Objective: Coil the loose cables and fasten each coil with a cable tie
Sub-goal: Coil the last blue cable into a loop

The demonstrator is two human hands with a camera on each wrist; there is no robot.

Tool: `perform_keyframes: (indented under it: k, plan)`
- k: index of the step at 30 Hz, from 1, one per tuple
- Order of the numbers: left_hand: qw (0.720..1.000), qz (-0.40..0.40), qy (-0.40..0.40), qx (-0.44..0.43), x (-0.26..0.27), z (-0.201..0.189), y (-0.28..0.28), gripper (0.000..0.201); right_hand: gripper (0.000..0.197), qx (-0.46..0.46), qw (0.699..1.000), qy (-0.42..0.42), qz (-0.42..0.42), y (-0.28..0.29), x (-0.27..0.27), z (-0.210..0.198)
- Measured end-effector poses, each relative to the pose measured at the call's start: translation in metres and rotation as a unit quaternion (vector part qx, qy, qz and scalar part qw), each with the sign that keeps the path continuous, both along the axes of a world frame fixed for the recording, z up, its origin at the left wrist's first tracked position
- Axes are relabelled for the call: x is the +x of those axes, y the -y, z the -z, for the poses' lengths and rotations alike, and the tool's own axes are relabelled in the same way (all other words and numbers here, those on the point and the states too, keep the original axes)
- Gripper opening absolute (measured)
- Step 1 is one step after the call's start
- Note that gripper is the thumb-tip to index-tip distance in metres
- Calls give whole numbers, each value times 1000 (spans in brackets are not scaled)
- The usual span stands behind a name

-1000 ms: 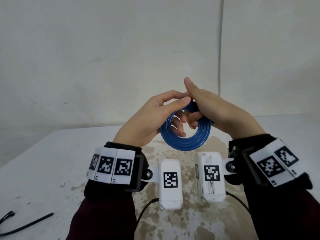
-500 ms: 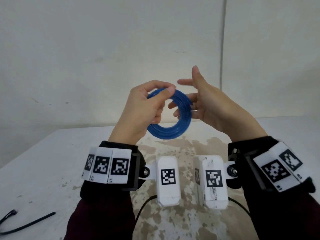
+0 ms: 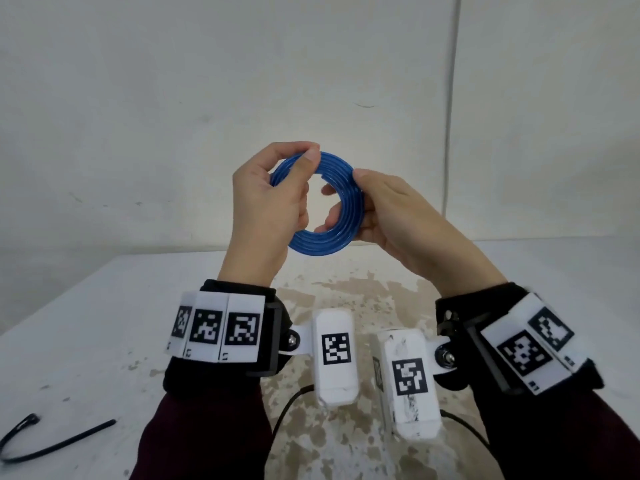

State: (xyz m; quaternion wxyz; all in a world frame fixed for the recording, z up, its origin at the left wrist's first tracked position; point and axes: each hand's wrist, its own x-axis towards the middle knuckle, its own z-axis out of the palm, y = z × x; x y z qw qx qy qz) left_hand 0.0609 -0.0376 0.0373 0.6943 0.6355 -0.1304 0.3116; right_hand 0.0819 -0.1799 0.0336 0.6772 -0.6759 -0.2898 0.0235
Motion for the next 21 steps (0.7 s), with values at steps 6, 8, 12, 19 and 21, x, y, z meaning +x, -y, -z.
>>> perform_keyframes:
  k: [6,8,12,19,21]
  plan:
    - [999,5,-13,45,-2,0,-4,9,38,-3,1000,-12,-2,-1,-4,-1]
    - [999,-4,-8,48,-3,-1,-6,9,39,-2,1000,-18,-6,-4,-5,-1]
    - [998,-15,12,55,-5,-4,-8,10,46,22,998,-30,-42,-5,-5,0]
    - [999,-36,3,31,-13,-2,-5,9,42,26,998,-39,-52,-8,-9,2]
    - [999,-43,-11,30,-21,2,-7,7,38,15,999,-27,-37,-14,-15,5]
